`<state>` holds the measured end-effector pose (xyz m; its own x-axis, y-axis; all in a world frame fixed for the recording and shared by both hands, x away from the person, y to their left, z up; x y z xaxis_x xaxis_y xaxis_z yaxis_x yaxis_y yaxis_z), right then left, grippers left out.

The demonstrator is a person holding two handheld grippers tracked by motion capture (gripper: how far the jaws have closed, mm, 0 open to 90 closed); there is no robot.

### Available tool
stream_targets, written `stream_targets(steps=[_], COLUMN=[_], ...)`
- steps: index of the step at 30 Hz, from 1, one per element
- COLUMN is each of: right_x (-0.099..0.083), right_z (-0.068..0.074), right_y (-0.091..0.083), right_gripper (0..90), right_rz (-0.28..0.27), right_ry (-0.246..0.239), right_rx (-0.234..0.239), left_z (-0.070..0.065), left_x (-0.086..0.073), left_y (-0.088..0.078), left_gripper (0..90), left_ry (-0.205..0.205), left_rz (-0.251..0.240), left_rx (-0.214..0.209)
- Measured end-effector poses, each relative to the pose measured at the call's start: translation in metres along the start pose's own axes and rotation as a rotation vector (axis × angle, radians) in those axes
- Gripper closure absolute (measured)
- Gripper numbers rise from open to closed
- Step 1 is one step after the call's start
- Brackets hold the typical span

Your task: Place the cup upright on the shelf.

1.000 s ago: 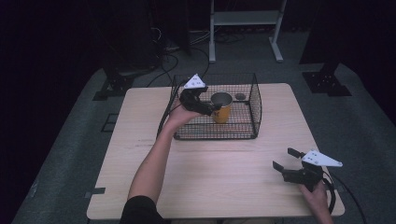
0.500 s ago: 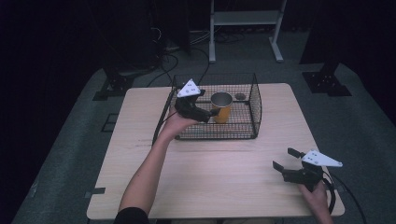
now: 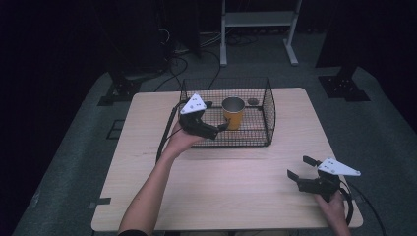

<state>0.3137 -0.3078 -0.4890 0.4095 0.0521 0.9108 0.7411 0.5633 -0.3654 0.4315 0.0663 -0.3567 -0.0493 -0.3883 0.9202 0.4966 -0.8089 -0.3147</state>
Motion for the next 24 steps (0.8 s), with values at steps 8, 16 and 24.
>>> stream_targets(steps=[8,16,24], right_x=[0.000,0.000,0.000], right_z=[0.000,0.000,-0.001], right_y=[0.000,0.000,-0.001], right_gripper=[13.1,13.1,13.1], right_rz=[-0.001,-0.001,-0.003], right_ry=[-0.001,0.007,0.013], right_rx=[-0.002,-0.004,-0.007], left_z=[-0.009,-0.021,-0.038], left_x=[-0.004,-0.011,-0.023], left_y=[-0.018,-0.033,-0.047], left_gripper=[2.4,2.4,2.4], left_ry=[0.002,0.009,-0.004], left_rz=[-0.002,-0.005,-0.016], left_rx=[0.018,0.035,0.043])
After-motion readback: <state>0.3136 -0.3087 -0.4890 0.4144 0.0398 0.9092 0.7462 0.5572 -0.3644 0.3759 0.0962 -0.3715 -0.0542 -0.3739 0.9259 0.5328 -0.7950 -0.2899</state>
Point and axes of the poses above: each handheld gripper's, and its own axes: y roughly forward along the jaws, x roughly out of its top, z roughly to its left, the point moved 3 cm from there along y, roughly forward along the jaws, and after that the axes turned 10 degrees about y, right-handed, at the moved point
